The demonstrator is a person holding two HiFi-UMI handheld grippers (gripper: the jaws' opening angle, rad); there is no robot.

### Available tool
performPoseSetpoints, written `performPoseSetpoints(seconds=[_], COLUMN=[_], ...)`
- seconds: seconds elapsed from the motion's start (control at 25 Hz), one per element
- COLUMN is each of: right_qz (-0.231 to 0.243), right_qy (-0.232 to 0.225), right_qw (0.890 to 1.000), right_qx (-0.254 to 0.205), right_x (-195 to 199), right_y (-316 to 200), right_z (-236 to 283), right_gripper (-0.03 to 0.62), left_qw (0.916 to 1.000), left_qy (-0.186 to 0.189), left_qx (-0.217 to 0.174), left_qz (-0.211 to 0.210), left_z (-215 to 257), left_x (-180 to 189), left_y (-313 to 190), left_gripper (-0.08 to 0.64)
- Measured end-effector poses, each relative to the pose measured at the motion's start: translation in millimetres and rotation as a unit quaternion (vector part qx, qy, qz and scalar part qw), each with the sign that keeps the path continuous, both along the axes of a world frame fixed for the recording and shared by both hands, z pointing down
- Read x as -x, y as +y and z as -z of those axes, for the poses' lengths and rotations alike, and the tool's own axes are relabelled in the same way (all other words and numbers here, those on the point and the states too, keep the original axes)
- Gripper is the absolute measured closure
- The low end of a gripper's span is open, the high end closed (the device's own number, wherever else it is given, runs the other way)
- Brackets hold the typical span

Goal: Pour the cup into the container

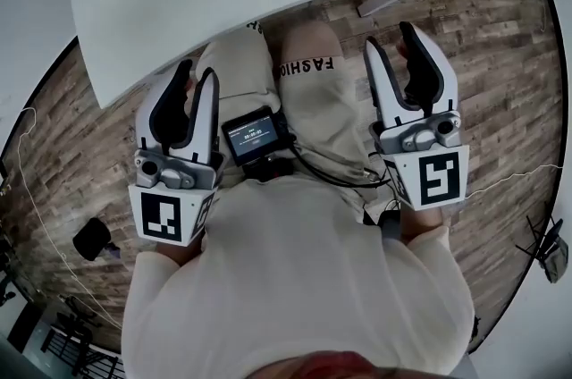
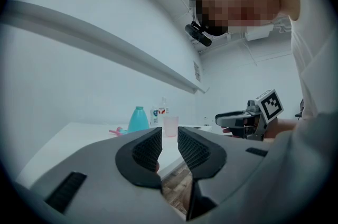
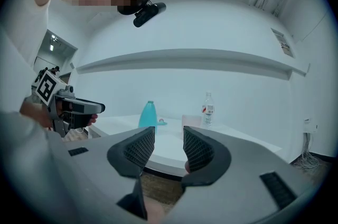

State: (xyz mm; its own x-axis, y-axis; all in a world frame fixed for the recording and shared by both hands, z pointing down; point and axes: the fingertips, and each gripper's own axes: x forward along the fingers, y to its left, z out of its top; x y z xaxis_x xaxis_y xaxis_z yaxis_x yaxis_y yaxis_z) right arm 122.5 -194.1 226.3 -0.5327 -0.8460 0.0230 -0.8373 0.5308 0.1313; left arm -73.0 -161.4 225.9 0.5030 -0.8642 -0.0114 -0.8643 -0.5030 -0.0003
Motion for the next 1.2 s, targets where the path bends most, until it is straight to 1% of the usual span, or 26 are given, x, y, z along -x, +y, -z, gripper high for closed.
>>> performPoseSetpoints(seconds=[0.28, 0.4, 0.84, 1.0, 1.2], right_qz=[0.001, 0.009, 0.052, 0.072, 0.095], right_qy=[0.001, 0.007, 0.042, 0.057, 0.064], right_qw=[1.000, 1.000, 0.998, 0.995, 0.993], right_qx=[0.010, 0.013, 0.023, 0.025, 0.037], right_x=[1, 3, 8, 9, 8], right_y=[-21, -34, -88, -106, -129], right_z=[5, 6, 13, 14, 12], right_gripper=[0.433, 0.425, 0.373, 0.345, 0.304], left_qw=[0.9999, 0.9998, 0.9999, 0.9997, 0.9996], left_qy=[-0.008, -0.011, -0.014, -0.021, -0.022], left_qx=[0.002, 0.007, 0.009, 0.010, 0.010], left_qz=[-0.012, -0.013, 0.002, 0.008, 0.016], left_z=[7, 9, 17, 21, 24], left_x=[2, 5, 21, 26, 34], left_y=[-16, -24, -38, -42, -46], left_gripper=[0.456, 0.456, 0.456, 0.456, 0.456])
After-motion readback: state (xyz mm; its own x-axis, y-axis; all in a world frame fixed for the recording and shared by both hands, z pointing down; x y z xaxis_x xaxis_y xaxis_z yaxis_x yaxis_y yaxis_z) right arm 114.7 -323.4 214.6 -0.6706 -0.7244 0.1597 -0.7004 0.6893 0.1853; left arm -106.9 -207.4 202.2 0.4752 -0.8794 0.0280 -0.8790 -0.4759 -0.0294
